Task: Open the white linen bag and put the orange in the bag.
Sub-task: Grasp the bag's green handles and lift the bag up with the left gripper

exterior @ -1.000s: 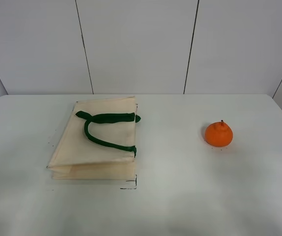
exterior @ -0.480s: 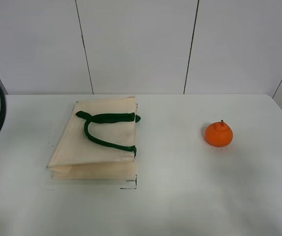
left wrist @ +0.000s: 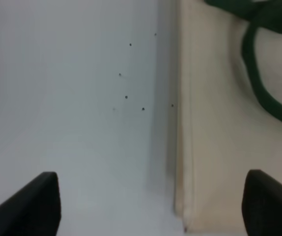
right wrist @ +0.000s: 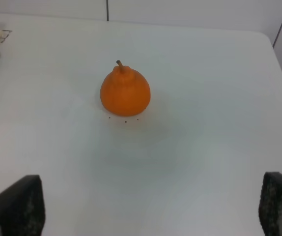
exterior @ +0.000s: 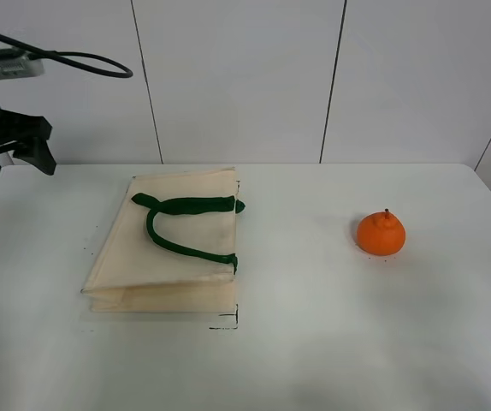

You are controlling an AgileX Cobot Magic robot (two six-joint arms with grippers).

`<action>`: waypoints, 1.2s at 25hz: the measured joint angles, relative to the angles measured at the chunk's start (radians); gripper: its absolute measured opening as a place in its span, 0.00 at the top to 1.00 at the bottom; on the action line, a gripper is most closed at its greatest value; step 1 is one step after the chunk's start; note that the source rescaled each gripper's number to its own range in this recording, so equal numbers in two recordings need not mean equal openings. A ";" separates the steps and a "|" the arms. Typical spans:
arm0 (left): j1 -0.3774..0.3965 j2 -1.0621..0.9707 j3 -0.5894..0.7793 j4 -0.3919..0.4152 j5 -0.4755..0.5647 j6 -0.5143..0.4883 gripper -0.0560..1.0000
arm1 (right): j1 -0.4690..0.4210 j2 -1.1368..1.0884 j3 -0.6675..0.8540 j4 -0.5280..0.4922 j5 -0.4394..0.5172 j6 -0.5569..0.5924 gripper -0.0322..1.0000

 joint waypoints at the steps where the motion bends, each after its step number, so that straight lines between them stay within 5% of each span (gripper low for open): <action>1: -0.009 0.054 -0.028 0.001 0.012 -0.016 0.01 | 0.000 0.000 0.000 0.000 0.000 0.000 0.00; 14: -0.301 0.458 -0.282 0.025 -0.006 -0.188 0.01 | 0.000 0.000 0.000 0.000 0.000 0.000 0.00; 19: -0.307 0.554 -0.312 0.047 -0.043 -0.268 0.01 | 0.000 0.000 0.000 0.000 0.000 0.000 0.00; 30: -0.306 0.693 -0.319 0.077 -0.108 -0.277 0.05 | 0.000 0.000 0.000 0.000 0.000 0.000 0.00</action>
